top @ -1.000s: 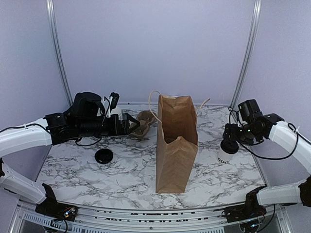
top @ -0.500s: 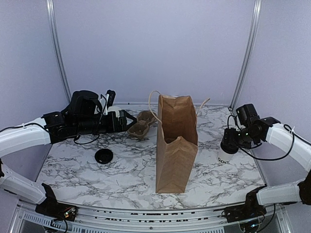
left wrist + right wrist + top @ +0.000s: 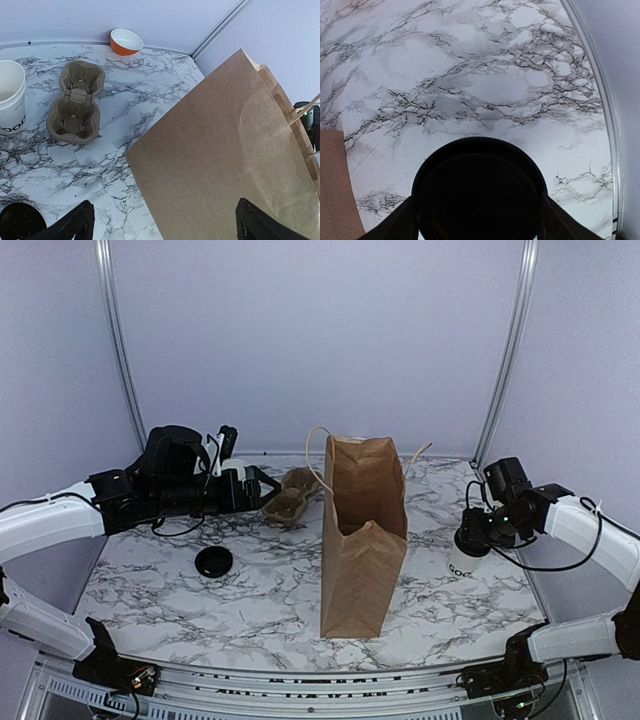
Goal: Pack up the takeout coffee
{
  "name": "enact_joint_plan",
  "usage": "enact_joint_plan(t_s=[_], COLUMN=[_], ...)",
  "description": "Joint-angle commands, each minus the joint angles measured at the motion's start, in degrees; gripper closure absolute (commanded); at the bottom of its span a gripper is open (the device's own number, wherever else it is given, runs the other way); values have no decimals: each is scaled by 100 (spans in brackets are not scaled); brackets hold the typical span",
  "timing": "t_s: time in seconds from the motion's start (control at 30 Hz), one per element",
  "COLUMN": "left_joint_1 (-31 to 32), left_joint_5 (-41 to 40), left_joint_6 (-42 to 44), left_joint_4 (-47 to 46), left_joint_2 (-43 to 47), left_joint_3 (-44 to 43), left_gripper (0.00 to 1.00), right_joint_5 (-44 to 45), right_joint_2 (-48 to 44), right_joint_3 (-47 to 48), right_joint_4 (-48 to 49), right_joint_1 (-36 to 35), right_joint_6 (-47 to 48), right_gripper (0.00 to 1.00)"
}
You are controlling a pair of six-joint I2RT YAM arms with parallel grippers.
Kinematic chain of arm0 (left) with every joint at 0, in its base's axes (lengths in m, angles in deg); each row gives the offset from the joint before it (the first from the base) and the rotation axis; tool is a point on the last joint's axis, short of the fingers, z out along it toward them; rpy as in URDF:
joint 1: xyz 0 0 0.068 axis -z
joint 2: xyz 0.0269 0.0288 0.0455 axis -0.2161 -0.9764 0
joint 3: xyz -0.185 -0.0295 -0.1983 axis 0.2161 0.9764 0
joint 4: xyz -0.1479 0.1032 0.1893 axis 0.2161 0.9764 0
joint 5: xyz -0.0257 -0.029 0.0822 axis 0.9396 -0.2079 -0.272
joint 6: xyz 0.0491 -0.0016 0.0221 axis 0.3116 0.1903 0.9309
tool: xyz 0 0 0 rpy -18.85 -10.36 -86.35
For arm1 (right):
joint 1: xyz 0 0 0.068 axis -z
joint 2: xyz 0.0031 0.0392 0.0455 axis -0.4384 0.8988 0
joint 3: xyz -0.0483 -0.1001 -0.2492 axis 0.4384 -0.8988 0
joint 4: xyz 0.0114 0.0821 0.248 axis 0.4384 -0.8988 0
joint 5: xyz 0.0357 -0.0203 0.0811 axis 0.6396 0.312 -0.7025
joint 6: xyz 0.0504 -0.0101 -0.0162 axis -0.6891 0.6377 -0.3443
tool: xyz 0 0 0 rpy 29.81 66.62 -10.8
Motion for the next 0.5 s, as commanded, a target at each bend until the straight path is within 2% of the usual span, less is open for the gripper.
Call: enact_joint_plan(t_s=[0.0, 0.17, 0.47], left_joint_1=[-40, -40, -40], left_joint_5=[102, 156, 188], left_joint_6=[-46, -92, -118], left_joint_4=[-124, -146, -146], left_joint_2=[-76, -136, -156], left_joint_3=[-32, -60, -79], left_gripper=[1, 1, 1], right_joint_5=[72, 52, 81], right_joint_2=[34, 34, 131], right_joint_3=[-5, -15, 9], right_joint_4=[64, 23, -64], right_joint_1=[42, 42, 48], right_joint_6=[56, 100, 110], right_gripper=[26, 28, 26])
